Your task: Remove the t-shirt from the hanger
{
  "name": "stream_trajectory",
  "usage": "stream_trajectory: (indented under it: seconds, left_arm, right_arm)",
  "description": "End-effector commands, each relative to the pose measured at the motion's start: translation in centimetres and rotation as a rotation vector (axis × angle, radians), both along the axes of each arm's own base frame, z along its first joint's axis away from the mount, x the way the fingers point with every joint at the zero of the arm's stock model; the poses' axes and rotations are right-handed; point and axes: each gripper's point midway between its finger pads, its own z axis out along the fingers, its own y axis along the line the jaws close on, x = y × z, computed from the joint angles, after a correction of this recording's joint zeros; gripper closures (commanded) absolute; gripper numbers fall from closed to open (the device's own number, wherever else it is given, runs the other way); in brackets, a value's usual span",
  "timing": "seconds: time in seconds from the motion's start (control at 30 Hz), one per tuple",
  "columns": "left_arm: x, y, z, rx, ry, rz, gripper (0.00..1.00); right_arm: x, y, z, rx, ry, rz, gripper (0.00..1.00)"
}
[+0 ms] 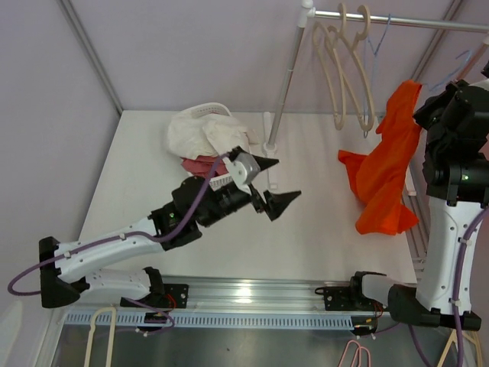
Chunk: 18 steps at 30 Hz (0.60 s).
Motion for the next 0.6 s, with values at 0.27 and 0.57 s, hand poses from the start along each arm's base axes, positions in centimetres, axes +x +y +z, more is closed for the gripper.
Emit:
stream_trajectory:
  seconds: [0.27,0.57]
  left_arm:
    - [-10.1,-6.4,-0.7,-0.055,-0.029,-0.286,0.01]
    - [-11.3,-11.1,1.3,-0.081,0.139,-0.263,0.01]
  right_arm:
    - [-3.6,4.2,0.7,0.106,-0.074,0.066,1.00]
    - [-3.8,4.7,-0.4,0.109,-0.052,0.082,1.00]
